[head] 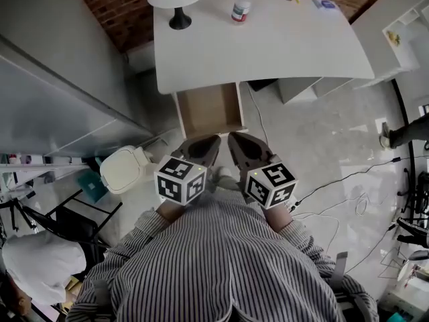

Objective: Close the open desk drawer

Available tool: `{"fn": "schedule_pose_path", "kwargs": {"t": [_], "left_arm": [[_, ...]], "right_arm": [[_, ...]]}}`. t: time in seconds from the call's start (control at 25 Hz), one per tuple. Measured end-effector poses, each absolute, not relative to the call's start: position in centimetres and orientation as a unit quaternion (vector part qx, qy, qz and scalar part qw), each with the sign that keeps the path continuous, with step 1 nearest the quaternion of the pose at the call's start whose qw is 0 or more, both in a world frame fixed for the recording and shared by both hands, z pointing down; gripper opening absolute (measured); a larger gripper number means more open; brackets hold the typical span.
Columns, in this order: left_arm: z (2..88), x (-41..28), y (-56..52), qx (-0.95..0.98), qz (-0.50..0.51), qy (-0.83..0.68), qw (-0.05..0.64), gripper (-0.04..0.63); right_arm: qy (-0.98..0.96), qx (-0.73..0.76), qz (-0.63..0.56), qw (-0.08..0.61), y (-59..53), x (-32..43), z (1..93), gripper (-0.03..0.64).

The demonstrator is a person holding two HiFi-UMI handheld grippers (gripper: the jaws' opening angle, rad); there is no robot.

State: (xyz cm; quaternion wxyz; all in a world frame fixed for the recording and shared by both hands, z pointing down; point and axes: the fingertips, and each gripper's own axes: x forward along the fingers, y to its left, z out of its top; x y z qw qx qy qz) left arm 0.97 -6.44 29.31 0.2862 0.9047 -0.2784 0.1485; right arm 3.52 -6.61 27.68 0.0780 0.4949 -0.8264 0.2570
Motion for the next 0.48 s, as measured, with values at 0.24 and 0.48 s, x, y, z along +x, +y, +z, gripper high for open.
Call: {"fn": "schedule_pose_path", "kwargs": {"t": [0.24, 0.48], "left_arm": [[29.5, 2.2, -7.1, 0.901, 0.147, -0.285, 0.293, 0.012], [30.6, 2.7, -7.3, 0.894, 0.159, -0.298, 0.294, 0.012]], "right_arm": [[-0.833, 0.474, 0.271, 0.092, -6.6, 4.0, 28.6, 0.015], [-0.829, 0.47, 0.286, 0.099, -7.3, 5.1, 29.7, 0.015]]}}
